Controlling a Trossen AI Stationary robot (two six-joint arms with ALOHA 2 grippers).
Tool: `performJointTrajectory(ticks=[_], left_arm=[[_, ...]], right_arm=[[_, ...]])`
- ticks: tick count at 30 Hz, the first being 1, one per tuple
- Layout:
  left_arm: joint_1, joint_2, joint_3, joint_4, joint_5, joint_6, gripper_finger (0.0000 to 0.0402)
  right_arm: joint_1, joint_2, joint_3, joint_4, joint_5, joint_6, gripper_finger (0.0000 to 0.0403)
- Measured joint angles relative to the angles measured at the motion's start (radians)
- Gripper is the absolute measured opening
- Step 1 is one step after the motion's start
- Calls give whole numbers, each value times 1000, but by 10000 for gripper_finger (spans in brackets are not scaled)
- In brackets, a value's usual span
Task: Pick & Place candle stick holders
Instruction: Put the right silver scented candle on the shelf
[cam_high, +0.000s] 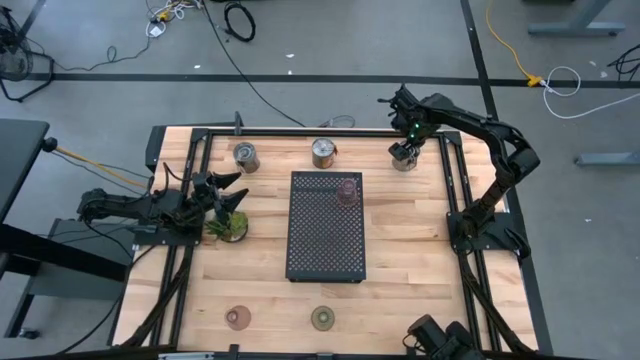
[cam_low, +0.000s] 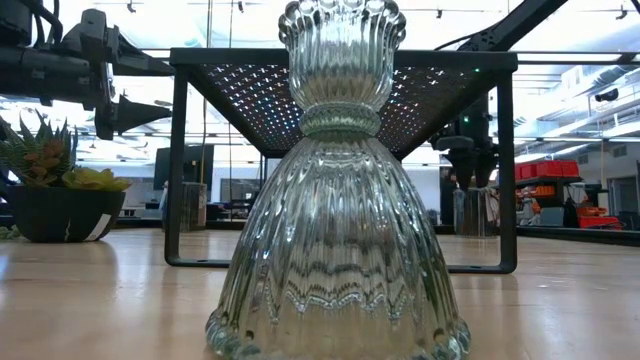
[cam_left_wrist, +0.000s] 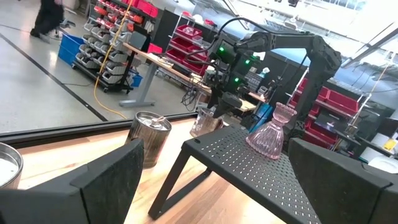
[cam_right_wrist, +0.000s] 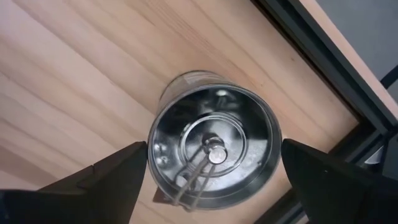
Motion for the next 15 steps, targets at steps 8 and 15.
performJointTrajectory(ticks=[8,15], left_arm=[[0,0,0,0,0,-1,399],[0,0,0,0,0,-1,399]], right_arm=[[0,0,0,14,0,-1,371],[0,-9,-44,65,10,-19,371]])
